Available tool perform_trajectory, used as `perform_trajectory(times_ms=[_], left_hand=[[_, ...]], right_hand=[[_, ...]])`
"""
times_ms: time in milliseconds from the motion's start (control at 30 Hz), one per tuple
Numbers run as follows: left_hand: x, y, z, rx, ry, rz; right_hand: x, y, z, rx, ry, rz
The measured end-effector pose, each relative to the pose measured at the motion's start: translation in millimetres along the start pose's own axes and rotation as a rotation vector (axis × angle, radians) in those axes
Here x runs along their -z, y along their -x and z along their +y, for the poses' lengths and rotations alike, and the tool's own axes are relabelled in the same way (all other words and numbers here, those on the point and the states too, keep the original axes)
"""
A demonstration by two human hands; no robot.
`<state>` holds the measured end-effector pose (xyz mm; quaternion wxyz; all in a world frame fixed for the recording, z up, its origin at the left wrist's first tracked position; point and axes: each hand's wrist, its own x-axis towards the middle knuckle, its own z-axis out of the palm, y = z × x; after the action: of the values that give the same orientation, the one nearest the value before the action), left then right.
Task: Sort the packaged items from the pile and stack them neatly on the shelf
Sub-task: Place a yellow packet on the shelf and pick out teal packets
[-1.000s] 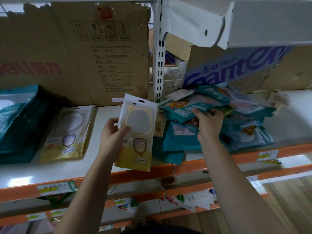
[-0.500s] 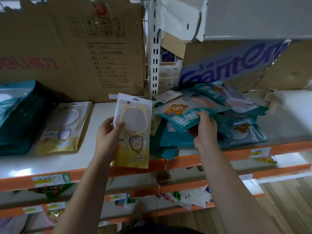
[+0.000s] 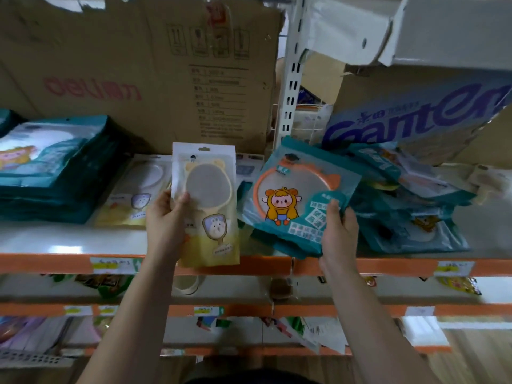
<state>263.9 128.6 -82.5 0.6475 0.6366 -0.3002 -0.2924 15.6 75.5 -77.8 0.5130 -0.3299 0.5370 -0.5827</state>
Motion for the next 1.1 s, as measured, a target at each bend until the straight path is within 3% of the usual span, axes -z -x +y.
perform_trajectory(times_ms=[400,633,800,1100], left_hand=[[170,-88,57,-0.125,0.000,0.124],[279,-159,84,-0.139,-0.044,0.110],[327,-189,90,-0.137,-0.030,0.081],[383,-204,77,-0.113,0.038,0.117]], right_hand=[[-147,49,33,-0.028,0.009,-0.063],[-240,102,61,0.019,0.094,-0.083],[-279,128,65,-0.030,0.057,-0.079],[-363,132,36,0.042,0.187,-0.262]])
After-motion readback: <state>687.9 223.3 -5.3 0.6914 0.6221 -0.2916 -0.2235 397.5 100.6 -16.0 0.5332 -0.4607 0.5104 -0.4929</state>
